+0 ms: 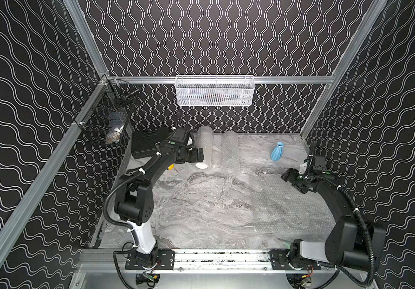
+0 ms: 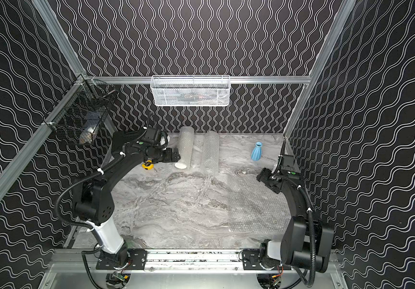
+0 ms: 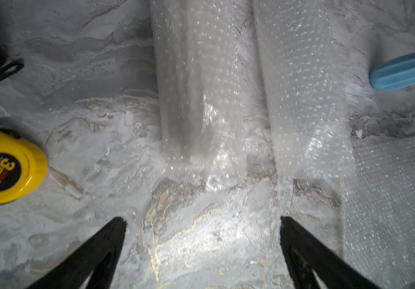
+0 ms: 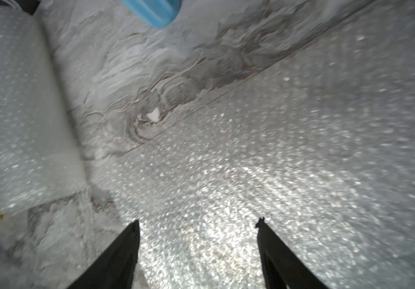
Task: Unwrap the vase from the bubble wrap
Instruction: Move the bubble wrap to the center of the board.
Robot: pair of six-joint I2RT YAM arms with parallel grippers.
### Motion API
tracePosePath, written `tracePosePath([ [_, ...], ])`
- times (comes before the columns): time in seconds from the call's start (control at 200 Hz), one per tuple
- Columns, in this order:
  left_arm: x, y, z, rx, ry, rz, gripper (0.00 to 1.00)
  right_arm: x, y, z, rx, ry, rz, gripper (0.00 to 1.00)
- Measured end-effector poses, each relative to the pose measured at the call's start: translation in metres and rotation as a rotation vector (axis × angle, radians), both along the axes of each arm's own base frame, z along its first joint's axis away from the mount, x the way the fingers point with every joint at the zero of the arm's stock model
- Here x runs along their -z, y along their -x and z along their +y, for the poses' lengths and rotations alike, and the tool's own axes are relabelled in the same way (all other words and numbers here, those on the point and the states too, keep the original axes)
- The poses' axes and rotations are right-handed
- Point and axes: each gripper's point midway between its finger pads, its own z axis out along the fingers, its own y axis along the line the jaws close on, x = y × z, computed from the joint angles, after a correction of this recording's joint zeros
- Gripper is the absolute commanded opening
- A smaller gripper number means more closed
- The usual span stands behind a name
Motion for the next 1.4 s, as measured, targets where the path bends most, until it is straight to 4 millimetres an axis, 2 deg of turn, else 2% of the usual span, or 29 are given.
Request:
tracePosePath([
  [0.145, 0.018, -0.029, -0.002, -0.023, -0.001, 0.017, 0.99, 0.004, 0.002, 0.025, -0.062, -0.097, -0.017, 0.74],
  [0.39, 0.033, -0.071, -0.009, -0.026, 0.042, 0.016, 1.0, 0.005, -0.003, 0.044, -0.111, -0.179, -0.027, 0.74],
  [0.66, 0.063, -0.09, -0.017, -0.029, 0.143, 0.061, 1.0, 0.008, -0.002, 0.057, -0.136, -0.223, -0.012, 0.75],
  [0.841, 0.069, -0.101, -0.024, -0.015, 0.2, 0.06, 1.0, 0.01, 0.002, 0.063, -0.148, -0.231, -0.011, 0.75],
  [1.006, 0.083, -0.103, -0.029, -0.013, 0.23, 0.084, 1.0, 0.013, 0.005, 0.066, -0.156, -0.24, -0.007, 0.76],
  [1.166, 0.088, -0.102, -0.032, -0.017, 0.254, 0.09, 0.98, 0.012, 0.006, 0.073, -0.17, -0.248, -0.005, 0.76],
  [1.401, 0.09, -0.069, -0.025, -0.027, 0.246, 0.115, 0.91, 0.013, 0.007, 0.092, -0.225, -0.228, 0.003, 0.76],
])
